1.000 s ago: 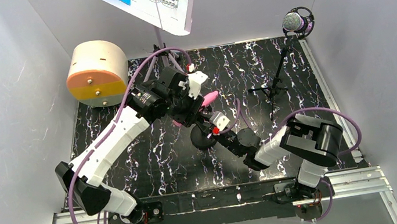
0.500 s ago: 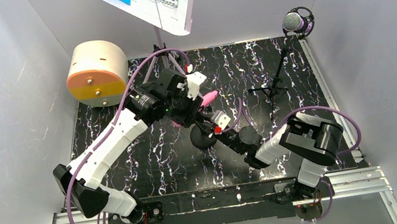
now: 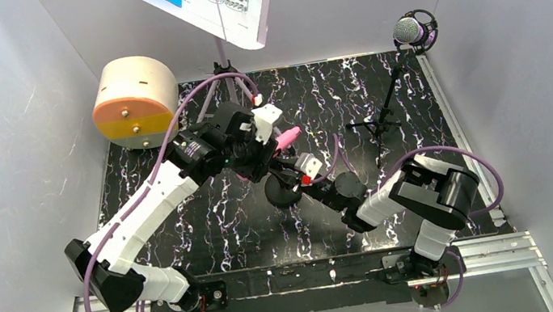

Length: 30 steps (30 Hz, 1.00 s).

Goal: Pack up the instrument practice props
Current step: Pick up the microphone from the microphone stand.

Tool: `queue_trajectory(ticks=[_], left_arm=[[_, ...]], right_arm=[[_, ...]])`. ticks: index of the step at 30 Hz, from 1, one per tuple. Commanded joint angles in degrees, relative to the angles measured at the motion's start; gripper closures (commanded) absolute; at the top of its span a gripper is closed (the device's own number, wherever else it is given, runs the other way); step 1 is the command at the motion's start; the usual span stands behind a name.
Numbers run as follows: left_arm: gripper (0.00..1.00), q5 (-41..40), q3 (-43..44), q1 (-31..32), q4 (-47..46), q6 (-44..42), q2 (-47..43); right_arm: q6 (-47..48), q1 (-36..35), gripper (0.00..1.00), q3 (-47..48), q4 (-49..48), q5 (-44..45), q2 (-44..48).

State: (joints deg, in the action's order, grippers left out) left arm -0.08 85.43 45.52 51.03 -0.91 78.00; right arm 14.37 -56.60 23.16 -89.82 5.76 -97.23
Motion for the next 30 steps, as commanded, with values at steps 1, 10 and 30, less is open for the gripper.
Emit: queue_trajectory(ticks=[1,10,30], left_arm=[[0.99,-4.62,2.37,-0.43,9.06,-0.84,-8.75],[1.00,-6.34,2.79,-0.45,10.85,-0.40,-11.06],[1.00,-7.76,0.66,-0.43,16.06,0.55,-19.74]], right_arm=[[4.24,6.07,0.99,-7.81,5.58,13.31,-7.04],[4.93,6.83,0.99,-8.29,2.40,14.11,-9.50],[5.45,8.33,0.99,-8.74,-0.53,14.63,-12.18]])
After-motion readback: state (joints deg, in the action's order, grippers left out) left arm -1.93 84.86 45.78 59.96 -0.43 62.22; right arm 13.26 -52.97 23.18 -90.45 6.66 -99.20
